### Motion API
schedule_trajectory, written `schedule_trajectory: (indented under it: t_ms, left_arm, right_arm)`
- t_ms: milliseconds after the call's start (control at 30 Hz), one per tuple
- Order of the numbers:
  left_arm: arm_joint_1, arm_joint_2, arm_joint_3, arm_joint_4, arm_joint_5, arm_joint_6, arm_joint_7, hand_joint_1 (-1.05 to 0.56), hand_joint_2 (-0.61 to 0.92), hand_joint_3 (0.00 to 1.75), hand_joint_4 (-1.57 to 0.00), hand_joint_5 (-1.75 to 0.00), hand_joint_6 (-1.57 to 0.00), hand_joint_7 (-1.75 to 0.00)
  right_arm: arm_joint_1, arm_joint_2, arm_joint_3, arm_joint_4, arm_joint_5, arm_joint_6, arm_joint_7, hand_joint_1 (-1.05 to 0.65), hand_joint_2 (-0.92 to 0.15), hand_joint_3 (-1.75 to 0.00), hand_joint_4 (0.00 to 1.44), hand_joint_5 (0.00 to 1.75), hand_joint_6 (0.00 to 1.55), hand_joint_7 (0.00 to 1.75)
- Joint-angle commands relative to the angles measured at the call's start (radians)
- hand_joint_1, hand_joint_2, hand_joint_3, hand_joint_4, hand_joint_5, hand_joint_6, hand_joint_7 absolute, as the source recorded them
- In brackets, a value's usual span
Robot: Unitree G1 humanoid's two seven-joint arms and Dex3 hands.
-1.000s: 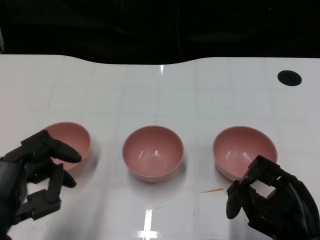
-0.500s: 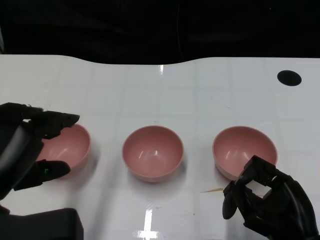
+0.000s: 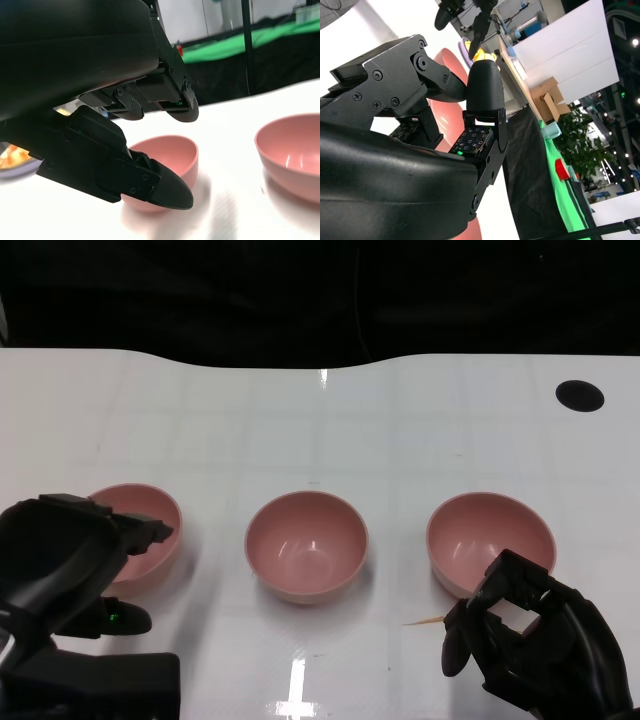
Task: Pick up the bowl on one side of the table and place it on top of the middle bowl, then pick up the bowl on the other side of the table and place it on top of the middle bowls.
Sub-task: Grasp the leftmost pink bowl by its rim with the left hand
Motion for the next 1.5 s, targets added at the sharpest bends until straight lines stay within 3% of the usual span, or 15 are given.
schedule_trajectory:
  t_ms: [33, 567, 1500]
  left_arm:
    - [-0.039, 0.010, -0.029, 0.082, -0.017, -0.011, 0.030, -0.83, 0.92, 0.13, -0.64, -0.02, -0.69, 0.00]
    - [-0.259, 0.035, -0.147, 0.420, -0.047, -0.068, 0.103, -0.78, 0.92, 0.30, -0.65, 0.00, -0.69, -0.01]
    - [-0.415, -0.009, -0.285, 0.816, -0.102, -0.152, 0.258, -0.48, 0.92, 0.18, -0.76, -0.02, -0.82, -0.02]
  right_arm:
    - [0.001, 0.002, -0.001, -0.005, 0.000, 0.002, -0.015, -0.08, -0.55, -1.07, 0.93, 1.67, 0.86, 1.36]
    - [-0.013, 0.006, -0.006, 0.028, 0.005, -0.010, -0.005, -0.09, -0.52, -1.08, 0.94, 1.67, 0.87, 1.37]
    - [-0.008, 0.004, -0.012, 0.052, 0.004, -0.052, 0.029, -0.09, -0.55, -1.05, 0.93, 1.66, 0.86, 1.35]
